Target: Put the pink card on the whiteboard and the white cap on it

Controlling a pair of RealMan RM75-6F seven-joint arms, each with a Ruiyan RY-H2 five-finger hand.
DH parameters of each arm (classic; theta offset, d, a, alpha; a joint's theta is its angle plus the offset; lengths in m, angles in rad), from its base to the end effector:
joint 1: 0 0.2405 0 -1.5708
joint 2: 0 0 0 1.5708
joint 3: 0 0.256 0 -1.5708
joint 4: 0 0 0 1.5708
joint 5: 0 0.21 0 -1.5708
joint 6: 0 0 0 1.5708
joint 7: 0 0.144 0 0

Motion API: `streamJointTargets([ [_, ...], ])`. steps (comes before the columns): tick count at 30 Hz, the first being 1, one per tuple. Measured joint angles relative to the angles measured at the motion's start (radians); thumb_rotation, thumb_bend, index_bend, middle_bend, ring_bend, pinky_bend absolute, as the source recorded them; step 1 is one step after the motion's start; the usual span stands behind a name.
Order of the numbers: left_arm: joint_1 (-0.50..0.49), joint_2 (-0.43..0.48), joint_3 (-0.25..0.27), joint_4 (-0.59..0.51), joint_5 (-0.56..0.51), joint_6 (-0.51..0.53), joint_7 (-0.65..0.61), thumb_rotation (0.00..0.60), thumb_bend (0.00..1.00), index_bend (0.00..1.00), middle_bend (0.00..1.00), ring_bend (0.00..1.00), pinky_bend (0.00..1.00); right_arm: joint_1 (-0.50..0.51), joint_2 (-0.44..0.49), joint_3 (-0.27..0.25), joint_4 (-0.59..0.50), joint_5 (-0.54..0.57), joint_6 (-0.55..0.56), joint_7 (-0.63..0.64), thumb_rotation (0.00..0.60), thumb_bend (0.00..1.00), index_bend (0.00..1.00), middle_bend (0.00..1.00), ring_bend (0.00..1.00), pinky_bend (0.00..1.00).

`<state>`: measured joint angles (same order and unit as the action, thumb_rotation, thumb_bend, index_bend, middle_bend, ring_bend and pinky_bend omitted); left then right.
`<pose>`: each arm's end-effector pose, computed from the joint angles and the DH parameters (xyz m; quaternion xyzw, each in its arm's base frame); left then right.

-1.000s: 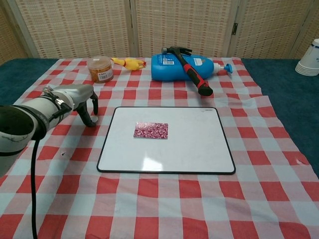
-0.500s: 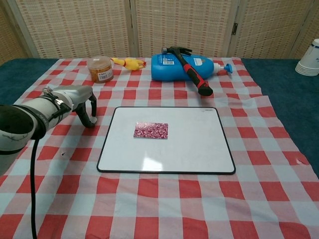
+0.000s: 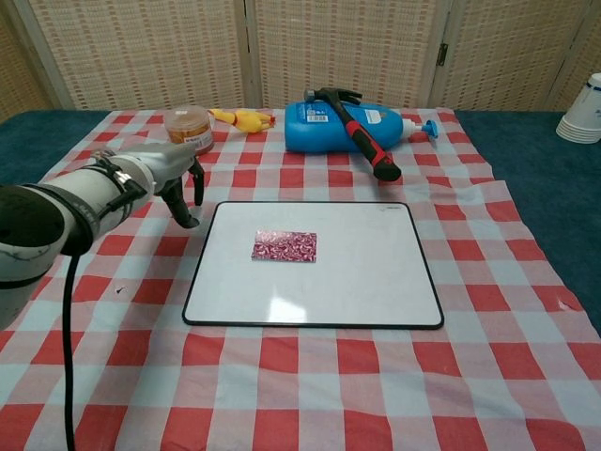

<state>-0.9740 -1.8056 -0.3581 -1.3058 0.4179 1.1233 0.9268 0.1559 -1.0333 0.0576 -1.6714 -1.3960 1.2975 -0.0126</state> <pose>-0.1075 0.3906 -0.0554 -0.6752 -0.4234 -0.2392 0.5546 -0.3153 -0.2021 0.1634 0.6151 -0.4300 0.3307 0.5722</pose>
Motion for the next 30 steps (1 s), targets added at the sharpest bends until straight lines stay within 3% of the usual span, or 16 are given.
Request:
streamJointTargets([
  [11, -0.112, -0.101, -0.022, -0.056, -0.009, 0.061, 0.101, 0.600, 0.30, 0.53, 1.00, 1.00, 1.00, 0.003, 0.005, -0.003, 0.003, -0.003, -0.008, 0.015, 0.600, 0.04, 0.00, 0.00, 0.00, 0.00],
  [20, -0.193, -0.220, -0.042, -0.018, -0.007, 0.087, 0.141, 0.600, 0.30, 0.53, 1.00, 1.00, 1.00, 0.002, 0.010, -0.002, 0.010, -0.005, -0.009, 0.035, 0.600, 0.04, 0.00, 0.00, 0.00, 0.00],
  [30, -0.207, -0.253, -0.046, 0.066, 0.018, 0.106, 0.152, 0.600, 0.30, 0.53, 1.00, 1.00, 1.00, 0.001, 0.015, 0.000, 0.016, -0.002, -0.009, 0.052, 0.600, 0.04, 0.00, 0.00, 0.00, 0.00],
])
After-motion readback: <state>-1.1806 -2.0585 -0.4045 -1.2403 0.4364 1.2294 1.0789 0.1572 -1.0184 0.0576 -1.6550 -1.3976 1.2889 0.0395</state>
